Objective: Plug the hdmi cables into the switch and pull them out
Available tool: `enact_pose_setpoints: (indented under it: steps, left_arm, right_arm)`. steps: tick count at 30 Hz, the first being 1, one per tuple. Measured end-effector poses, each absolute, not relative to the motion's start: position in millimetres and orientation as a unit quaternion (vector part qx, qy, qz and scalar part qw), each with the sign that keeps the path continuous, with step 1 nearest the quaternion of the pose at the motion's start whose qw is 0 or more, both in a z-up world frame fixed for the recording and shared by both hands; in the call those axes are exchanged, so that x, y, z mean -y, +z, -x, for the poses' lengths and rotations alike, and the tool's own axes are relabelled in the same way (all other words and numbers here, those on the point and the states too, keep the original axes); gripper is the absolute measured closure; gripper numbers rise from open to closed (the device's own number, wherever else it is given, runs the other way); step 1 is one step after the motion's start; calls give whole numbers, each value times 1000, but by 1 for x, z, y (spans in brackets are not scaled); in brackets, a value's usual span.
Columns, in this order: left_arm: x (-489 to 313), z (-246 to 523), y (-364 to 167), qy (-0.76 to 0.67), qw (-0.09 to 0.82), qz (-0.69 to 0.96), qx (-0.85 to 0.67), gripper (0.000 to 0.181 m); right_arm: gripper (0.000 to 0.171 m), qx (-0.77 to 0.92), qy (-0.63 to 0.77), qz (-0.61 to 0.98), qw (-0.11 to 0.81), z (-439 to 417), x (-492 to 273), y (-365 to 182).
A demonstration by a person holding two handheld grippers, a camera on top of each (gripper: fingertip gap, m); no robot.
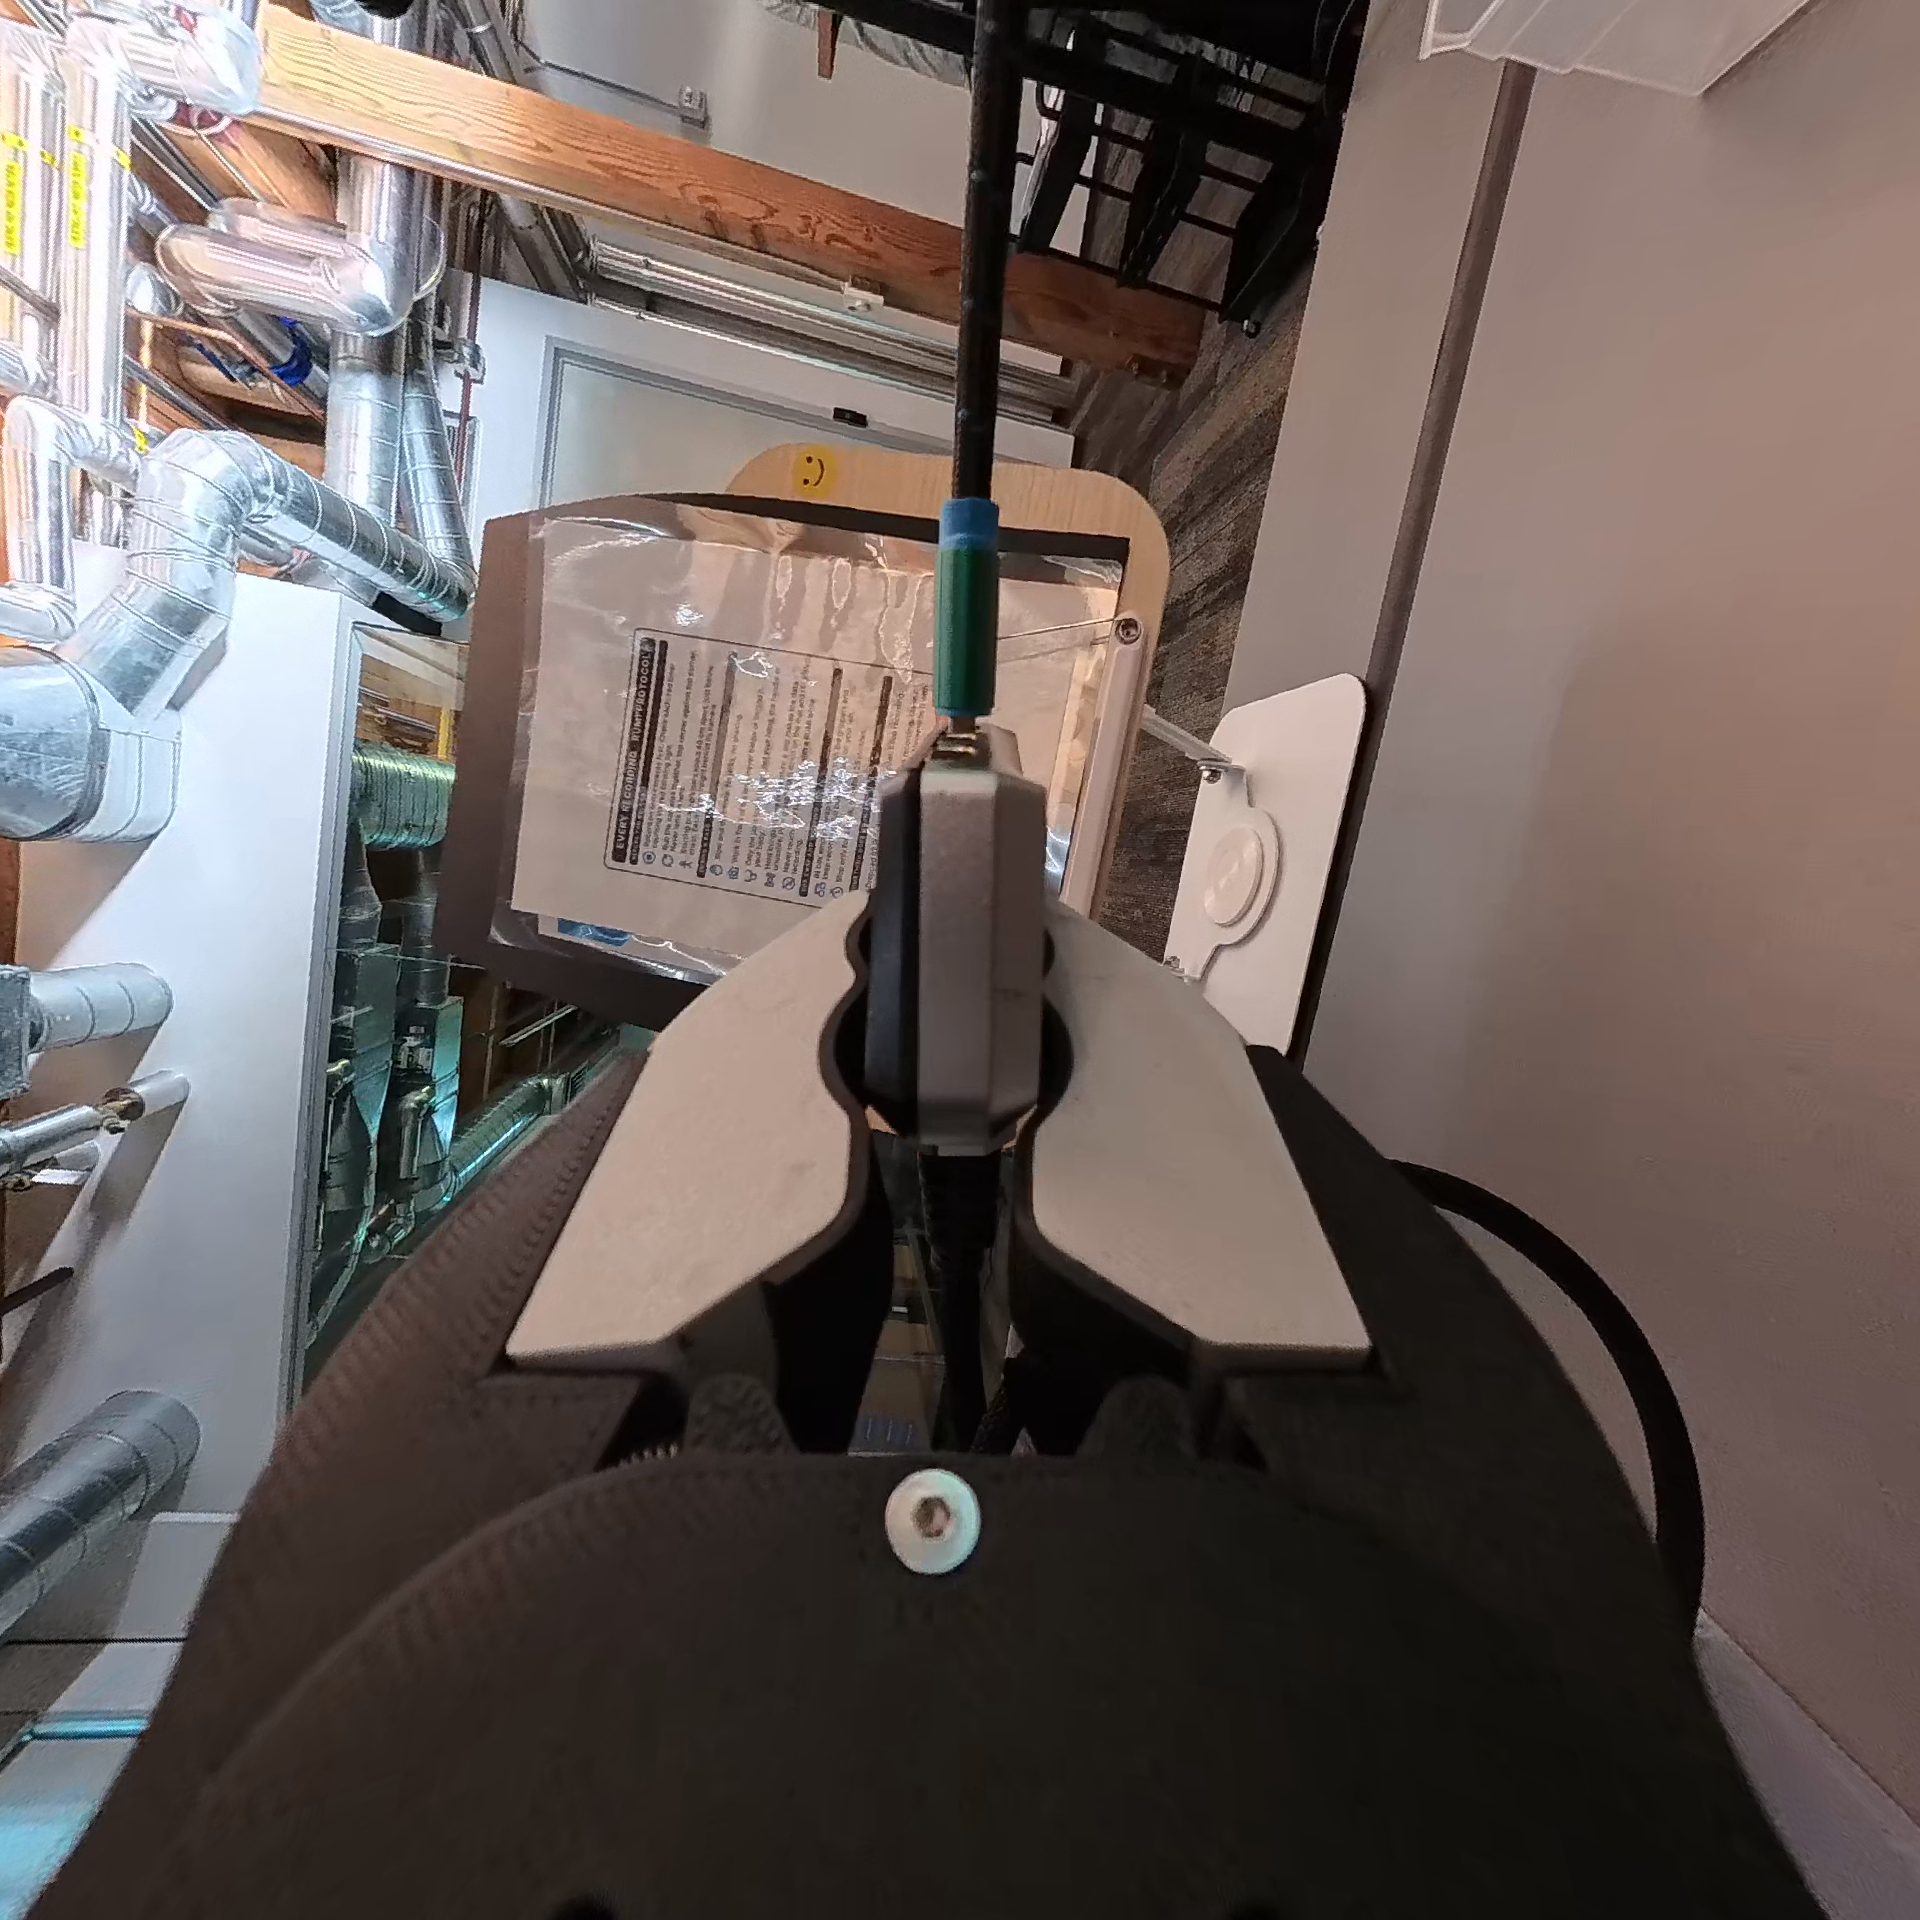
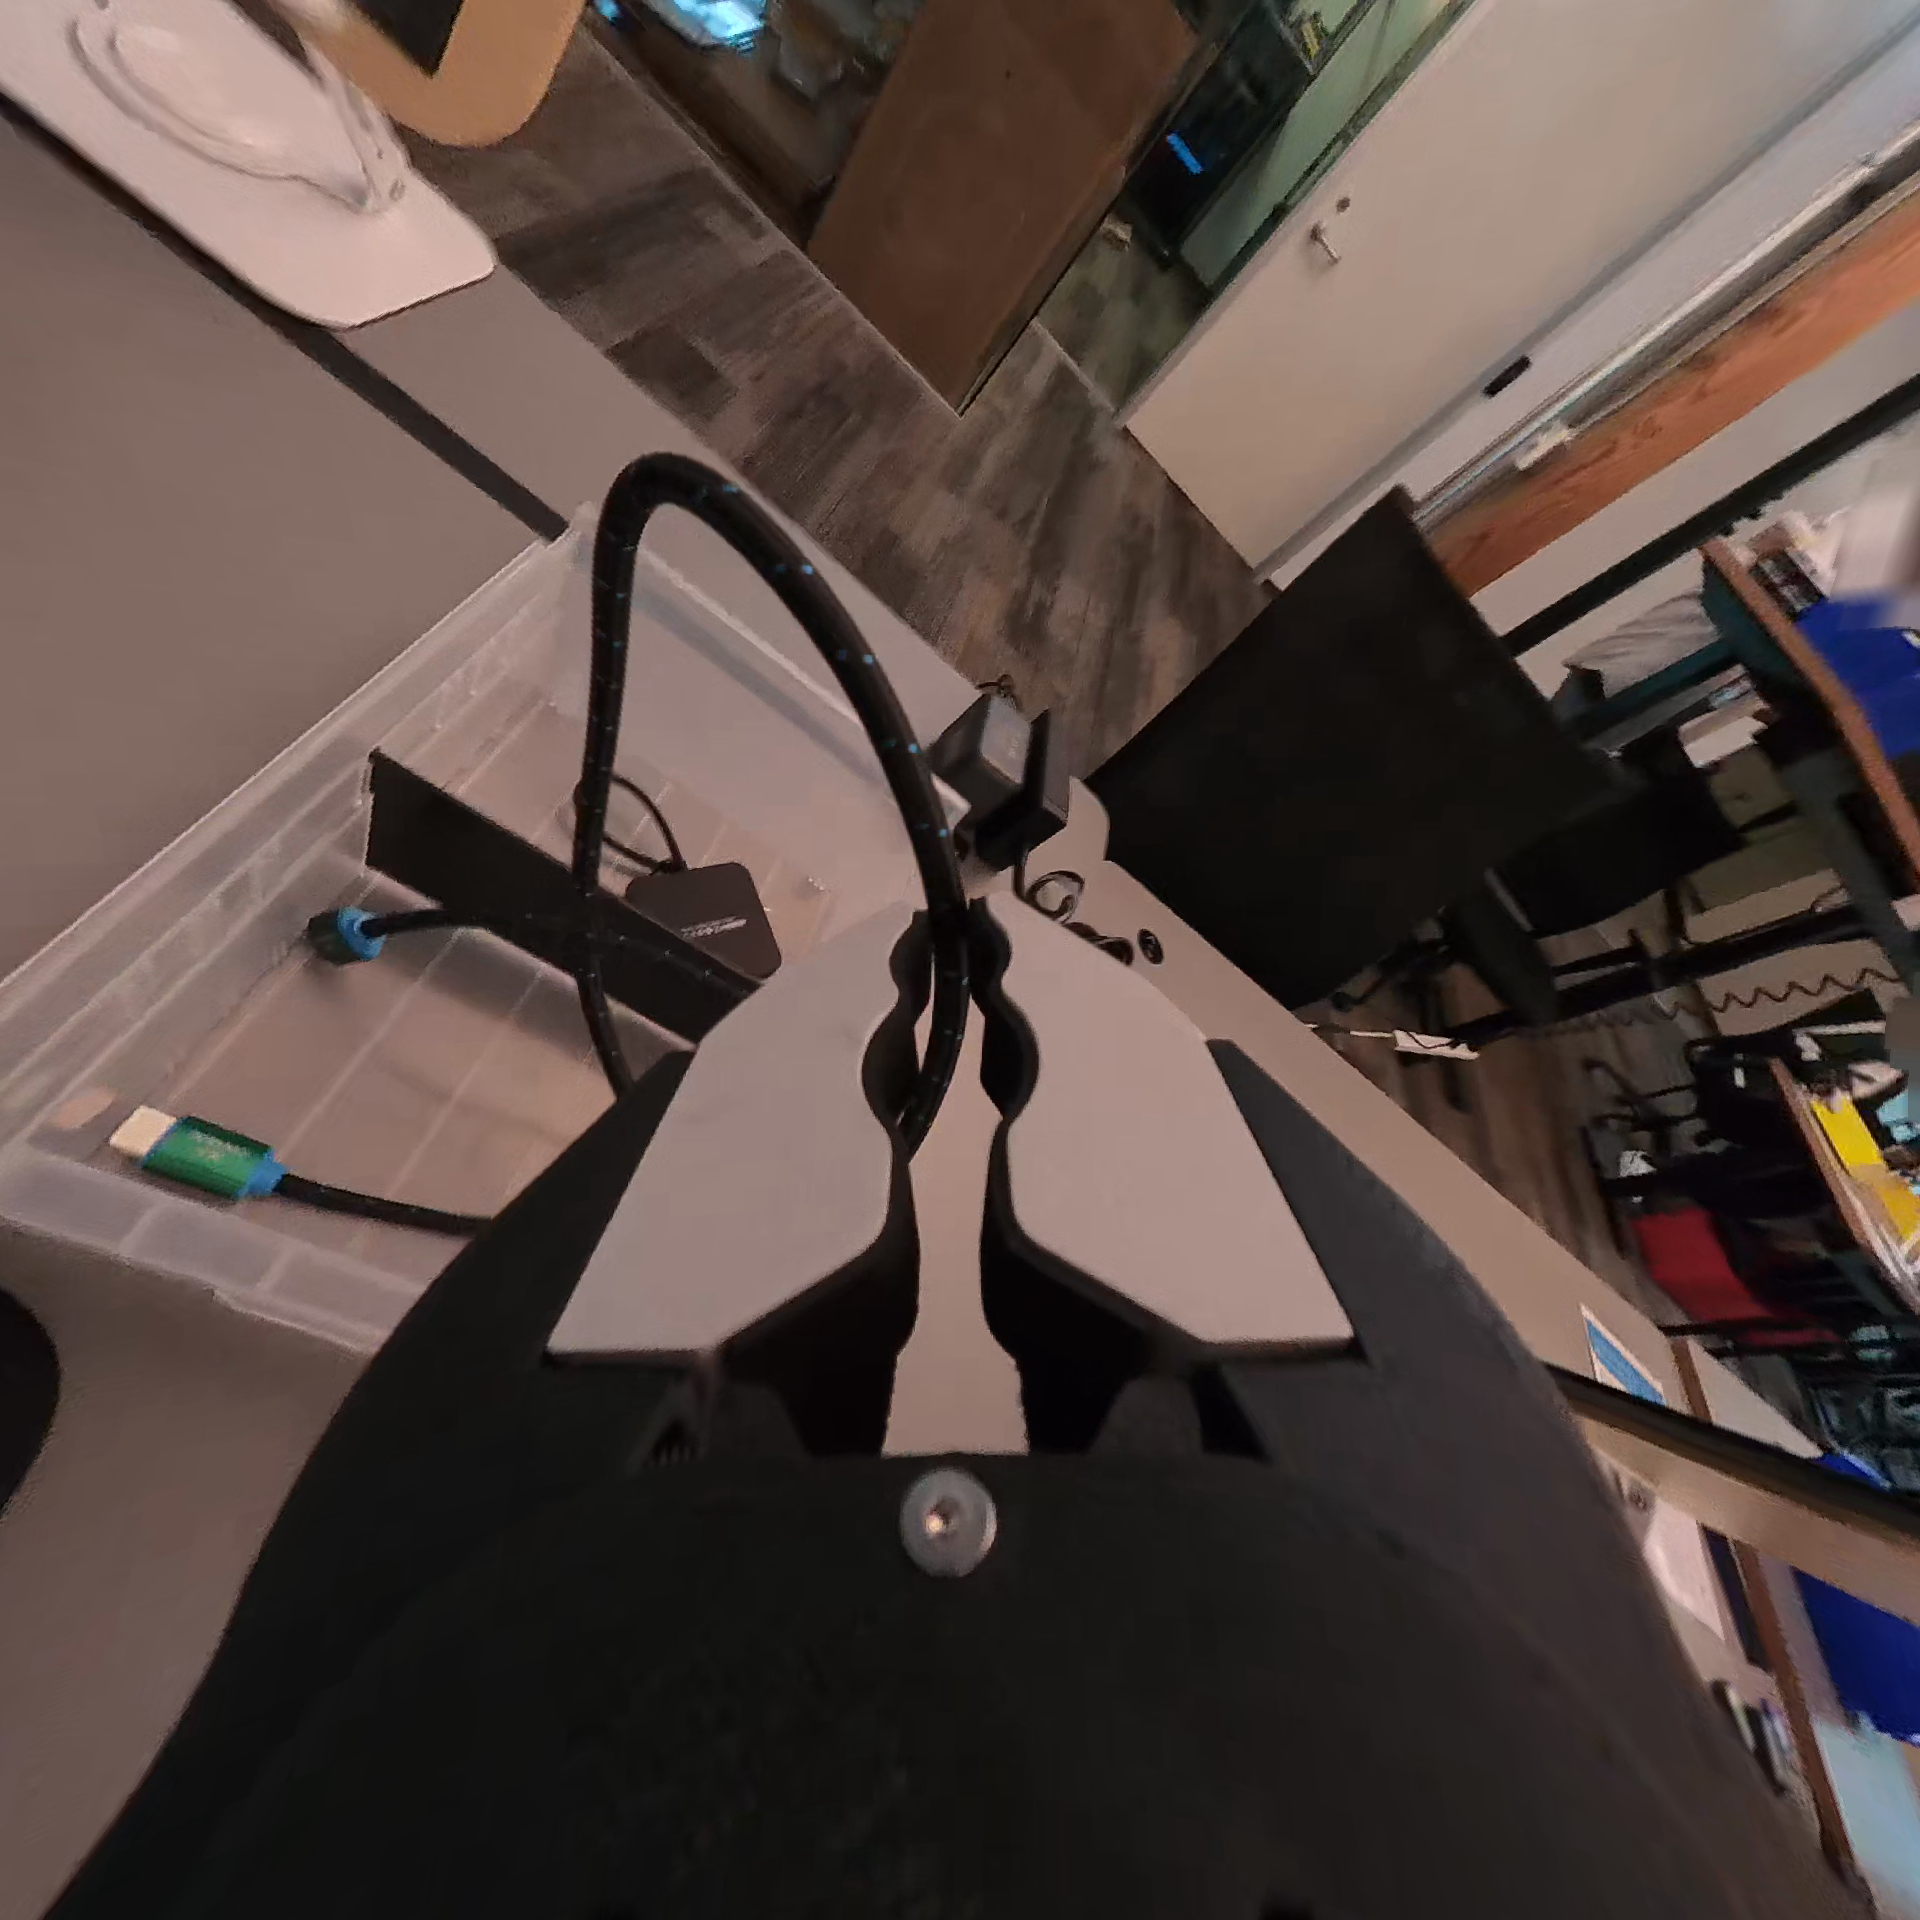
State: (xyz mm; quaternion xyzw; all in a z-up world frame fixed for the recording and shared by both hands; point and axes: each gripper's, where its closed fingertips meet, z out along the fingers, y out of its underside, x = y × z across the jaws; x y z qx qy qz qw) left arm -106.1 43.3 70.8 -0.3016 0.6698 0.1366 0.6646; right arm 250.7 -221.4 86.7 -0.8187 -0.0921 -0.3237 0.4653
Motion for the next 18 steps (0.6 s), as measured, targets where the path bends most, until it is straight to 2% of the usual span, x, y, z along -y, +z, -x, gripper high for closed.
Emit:
enact_pose_setpoints:
  steps: [5, 10, 12, 13, 14, 18]
  left_arm:
    - [-42, 104, 67, 138, 660, 300, -674, 157]
    - [-43, 102, 65, 137, 659, 300, -676, 157]
    - [-44, 102, 65, 138, 659, 300, -676, 156]
    - [-44, 102, 65, 138, 660, 299, -675, 157]
    - [-44, 102, 66, 138, 663, 296, -674, 157]
    - [-41, 102, 73, 136, 679, 283, -664, 157]
  right_arm:
    - [164, 197, -257, 872, 368, -250, 199, 14]
    - [162, 227, -81, 916, 319, -223, 169, -55]
    - [158, 193, -57, 923, 327, -225, 158, -61]
    - [147, 184, -52, 924, 331, -225, 156, -61]
    - [143, 179, -55, 925, 329, -226, 158, -59]
    - [136, 199, -93, 883, 415, -211, 152, -9]
